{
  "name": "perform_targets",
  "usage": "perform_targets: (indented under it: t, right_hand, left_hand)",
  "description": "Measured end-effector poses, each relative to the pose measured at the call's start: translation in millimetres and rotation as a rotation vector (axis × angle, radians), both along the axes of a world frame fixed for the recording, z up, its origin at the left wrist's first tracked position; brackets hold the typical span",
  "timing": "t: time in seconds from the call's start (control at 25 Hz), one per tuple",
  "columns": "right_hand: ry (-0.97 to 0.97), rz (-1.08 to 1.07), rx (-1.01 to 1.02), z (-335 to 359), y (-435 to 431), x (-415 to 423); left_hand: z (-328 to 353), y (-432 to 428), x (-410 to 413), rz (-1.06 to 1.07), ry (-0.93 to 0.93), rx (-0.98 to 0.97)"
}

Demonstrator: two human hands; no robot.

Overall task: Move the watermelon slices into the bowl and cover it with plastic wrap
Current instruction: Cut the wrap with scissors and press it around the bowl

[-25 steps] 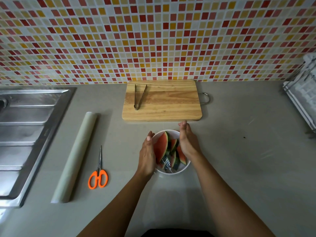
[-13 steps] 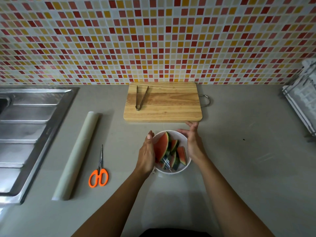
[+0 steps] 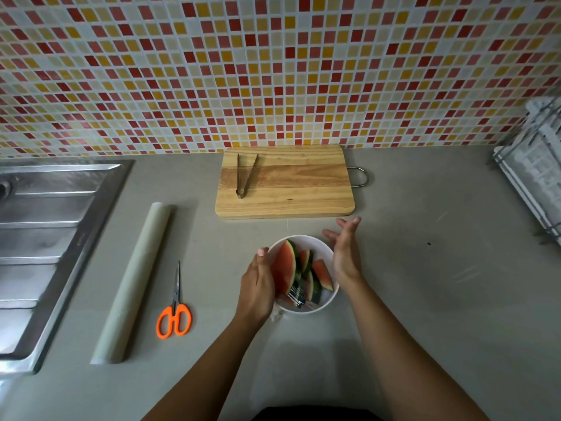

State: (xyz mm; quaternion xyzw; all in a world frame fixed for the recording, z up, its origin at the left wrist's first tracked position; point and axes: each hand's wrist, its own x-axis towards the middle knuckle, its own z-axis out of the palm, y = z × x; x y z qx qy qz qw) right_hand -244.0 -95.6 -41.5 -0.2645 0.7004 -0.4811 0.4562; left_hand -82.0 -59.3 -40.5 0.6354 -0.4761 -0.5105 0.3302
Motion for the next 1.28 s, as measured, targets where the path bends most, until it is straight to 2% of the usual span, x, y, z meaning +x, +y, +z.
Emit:
perform_targets:
  t: [0.08, 0.16, 0.2, 0.32, 0.52, 0.56, 0.64, 0.68, 0.76, 1.0, 1.28]
  right_hand:
    - [0.193, -0.012, -0.031, 4, 10, -4]
    - [0.411, 0.038, -0.036, 5, 24, -1]
    - [0.459, 0.082, -0.015, 4, 29, 4]
    - [0.437, 0.221, 0.043, -1, 31, 17]
    - [0.346, 0.391, -0.133, 0, 4, 0]
    - [0.428, 0.47, -0.171, 1, -1, -3]
    - [0.717, 0.657, -0.228, 4, -9, -2]
    - [0.839, 0.725, -0.253, 4, -11, 0]
    - [0.924, 0.794, -0.248, 4, -11, 2]
    - [0.93, 0.644, -0.216, -8, 0, 7]
    - [1.031, 0.53, -0.073, -13, -4, 7]
  left_hand:
    - [1, -2, 4, 0.059, -0.166, -0.113]
    - [3, -6, 6, 0.065, -0.155, -0.157]
    - [4, -8, 4, 0.026, -0.111, -0.128]
    - [7, -9, 0, -0.055, -0.063, -0.04]
    - [7, -4, 11, 0.006, -0.186, -0.111]
    - [6, -4, 14, 0.012, -0.253, -0.129]
    - [2, -6, 16, 0.015, -0.357, -0.185]
    - [-1, -7, 14, 0.0, -0.355, -0.21]
    - [-8, -6, 7, -0.053, -0.303, -0.226]
    - [-25, -1, -11, 0.049, -0.129, -0.196]
    - [-28, -1, -12, 0.078, -0.099, -0.188]
